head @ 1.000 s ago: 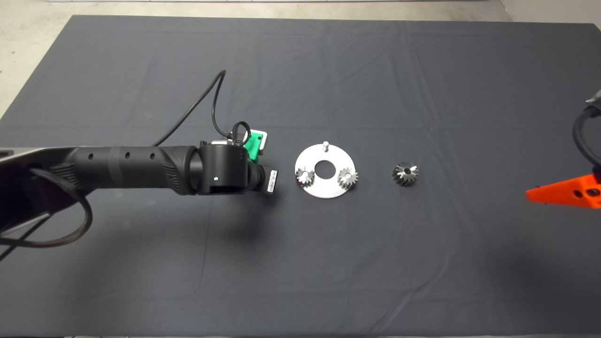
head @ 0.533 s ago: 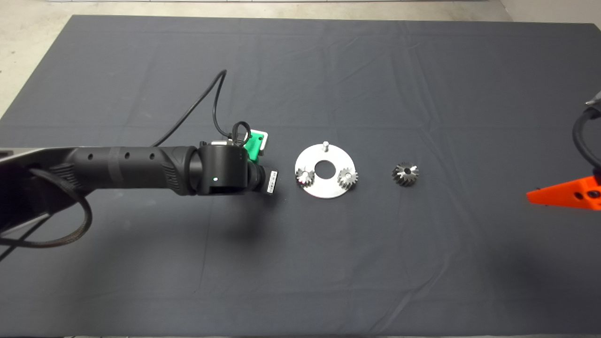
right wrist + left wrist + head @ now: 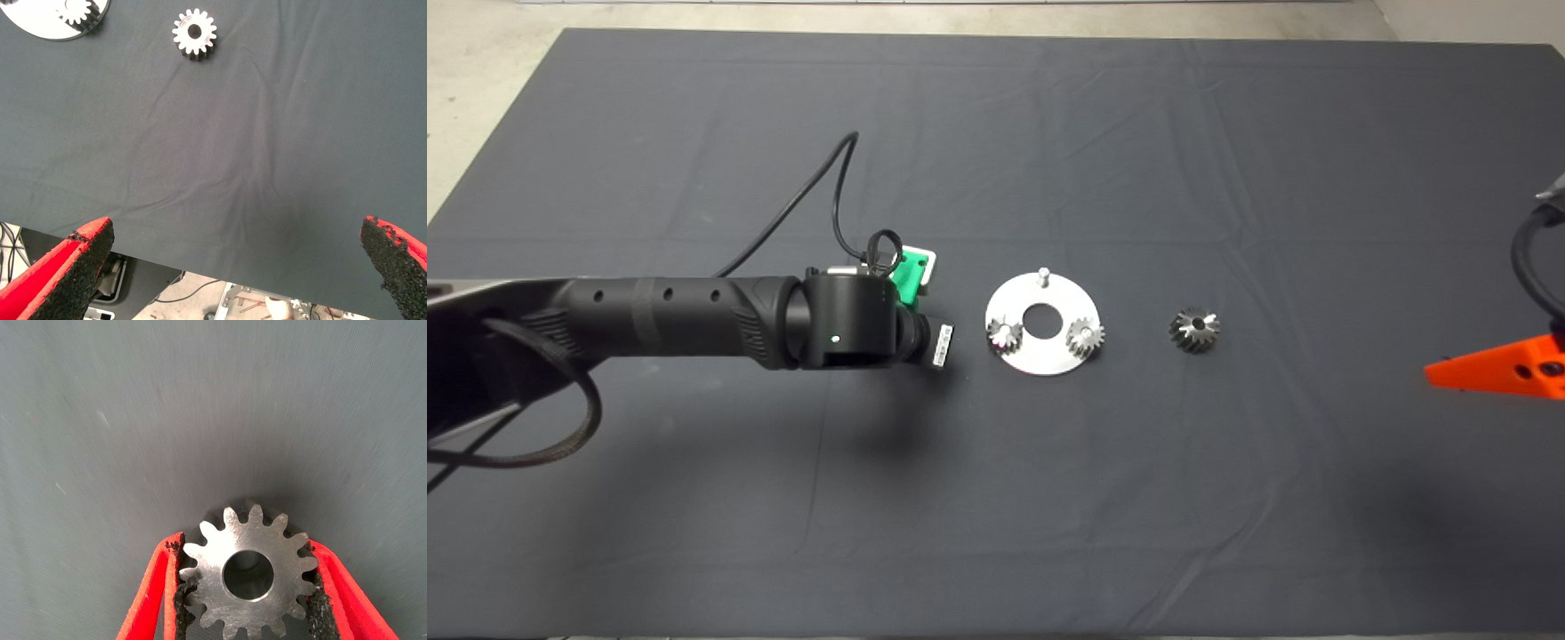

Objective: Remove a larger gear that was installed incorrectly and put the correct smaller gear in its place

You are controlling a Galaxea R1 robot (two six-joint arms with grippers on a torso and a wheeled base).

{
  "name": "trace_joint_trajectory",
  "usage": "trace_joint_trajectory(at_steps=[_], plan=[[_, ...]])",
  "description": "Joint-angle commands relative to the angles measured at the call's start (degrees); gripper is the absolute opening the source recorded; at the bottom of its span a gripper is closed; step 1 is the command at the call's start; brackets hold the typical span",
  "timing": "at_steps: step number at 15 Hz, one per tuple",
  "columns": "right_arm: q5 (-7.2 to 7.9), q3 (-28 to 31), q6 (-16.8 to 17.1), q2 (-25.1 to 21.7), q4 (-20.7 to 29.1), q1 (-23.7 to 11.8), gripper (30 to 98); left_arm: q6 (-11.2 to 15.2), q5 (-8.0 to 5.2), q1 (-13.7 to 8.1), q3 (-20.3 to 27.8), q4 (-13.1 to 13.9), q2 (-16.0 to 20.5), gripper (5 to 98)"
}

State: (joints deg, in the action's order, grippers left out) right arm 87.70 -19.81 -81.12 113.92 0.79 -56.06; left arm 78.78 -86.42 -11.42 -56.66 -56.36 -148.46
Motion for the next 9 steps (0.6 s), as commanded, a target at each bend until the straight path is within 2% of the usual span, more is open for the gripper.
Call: trace_joint_trajectory(at_steps=[1,2,4,5,7,9], plan=[[2.21,0.23,-0.44,-0.49,1.93,-1.16,97.7,0.24,-0.24,-7.44,2.44,-0.33,-0.57,32.9],[2.21,0.23,-0.53,-0.58,1.93,-1.16,97.7,0.33,-0.24,-9.23,2.71,0.55,-1.09,32.9],[2.21,0.23,-0.53,-1.14,2.02,-1.16,97.7,0.62,-0.59,-12.12,2.5,4.67,-3.13,32.9],[2.21,0.23,-0.53,-1.37,2.02,-1.16,97.7,1.21,-0.59,-12.4,2.45,6.0,-4.52,32.9],[2.21,0.23,-0.53,-1.37,2.02,-1.16,97.7,3.52,-0.59,-12.45,2.14,6.57,-6.93,32.9],[2.21,0.23,-0.53,-1.37,2.02,-1.16,97.7,4.72,-0.61,-12.4,-1.54,6.88,-10.98,32.7]])
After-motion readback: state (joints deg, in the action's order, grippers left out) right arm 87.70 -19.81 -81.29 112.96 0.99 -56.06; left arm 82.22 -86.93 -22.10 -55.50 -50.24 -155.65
